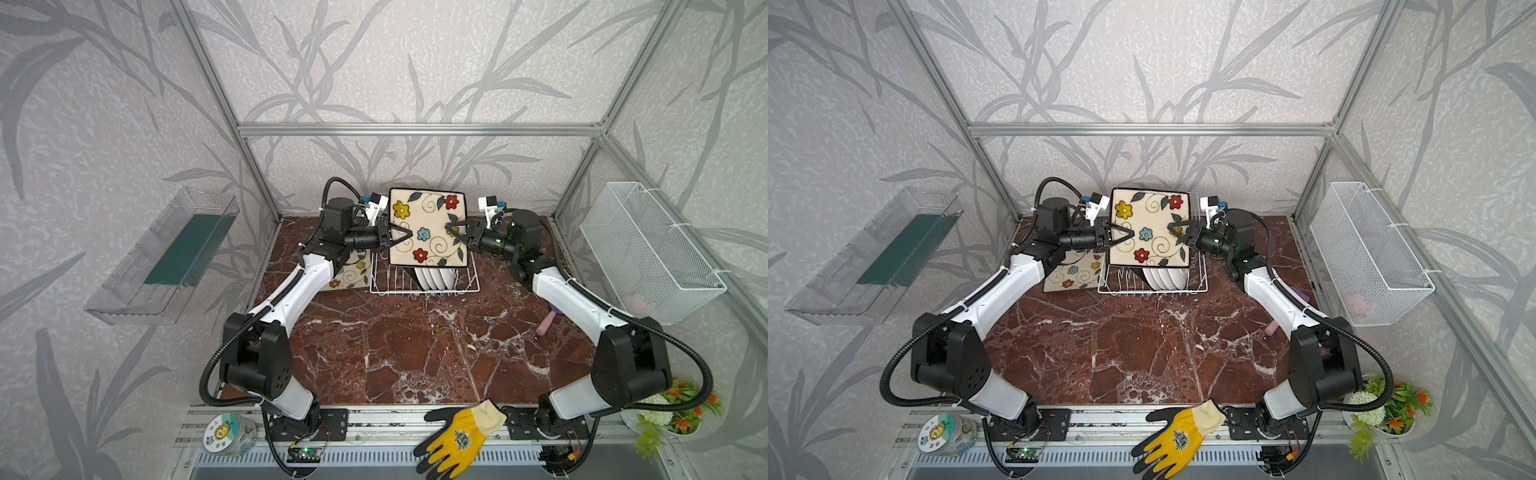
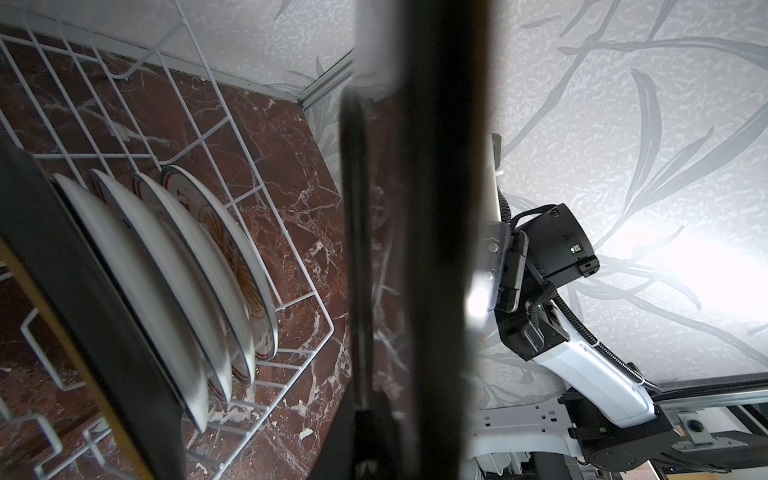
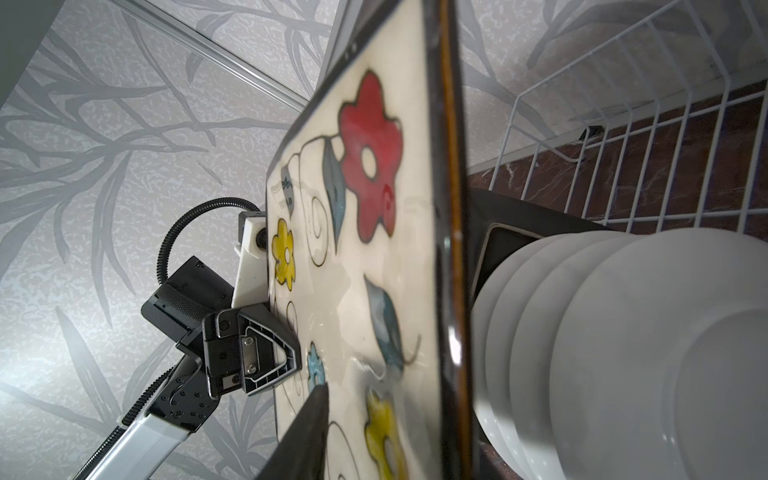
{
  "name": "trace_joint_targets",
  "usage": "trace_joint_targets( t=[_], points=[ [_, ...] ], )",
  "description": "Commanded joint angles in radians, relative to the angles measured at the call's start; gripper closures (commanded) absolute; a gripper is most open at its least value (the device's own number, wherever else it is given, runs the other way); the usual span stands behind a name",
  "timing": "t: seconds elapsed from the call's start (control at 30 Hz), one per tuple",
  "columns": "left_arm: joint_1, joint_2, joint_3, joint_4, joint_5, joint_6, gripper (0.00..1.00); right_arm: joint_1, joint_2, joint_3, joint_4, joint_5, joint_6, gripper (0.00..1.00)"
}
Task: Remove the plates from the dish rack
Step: 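Close the left gripper on the floral square plate's near edge, then pull the floral plate down with the left gripper while the right gripper withdraws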
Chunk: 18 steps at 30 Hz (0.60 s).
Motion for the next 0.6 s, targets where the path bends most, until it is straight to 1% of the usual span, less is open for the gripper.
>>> trace_joint_targets(
  t=[0.0,0.13,0.27,0.33,0.4,0.43,0.47,0.5,0.57],
  points=[
    [-0.003,-0.046,0.014,0.062,-0.057,0.014,1.0,0.014,-0.045,0.036,0.058,-0.016,0.0,0.56],
    [0.0,-0.055,0.001,0.067,-0.085,0.002,1.0,0.014,-0.049,0.042,0.04,-0.007,-0.002,0.48],
    [0.009,-0.067,0.003,0.07,-0.1,-0.01,1.0,0.011,-0.064,0.04,0.009,0.011,-0.011,0.37],
    [0.018,-0.071,0.011,0.069,-0.102,-0.019,1.0,0.01,-0.075,0.04,-0.018,0.024,-0.03,0.31],
    [0.029,-0.074,0.021,0.077,-0.095,-0.032,1.0,0.009,-0.089,0.044,-0.051,0.036,-0.056,0.27],
    [0.034,-0.074,0.031,0.079,-0.09,-0.037,1.0,0.009,-0.094,0.048,-0.069,0.039,-0.069,0.21],
    [0.04,-0.072,0.047,0.075,-0.083,-0.04,1.0,0.01,-0.101,0.054,-0.085,0.042,-0.084,0.07],
    [0.045,-0.072,0.059,0.067,-0.08,-0.04,1.0,0.009,-0.105,0.056,-0.1,0.045,-0.098,0.0],
    [0.056,-0.075,0.091,0.039,-0.076,-0.029,1.0,0.009,-0.122,0.059,-0.127,0.053,-0.124,0.01]
  ],
)
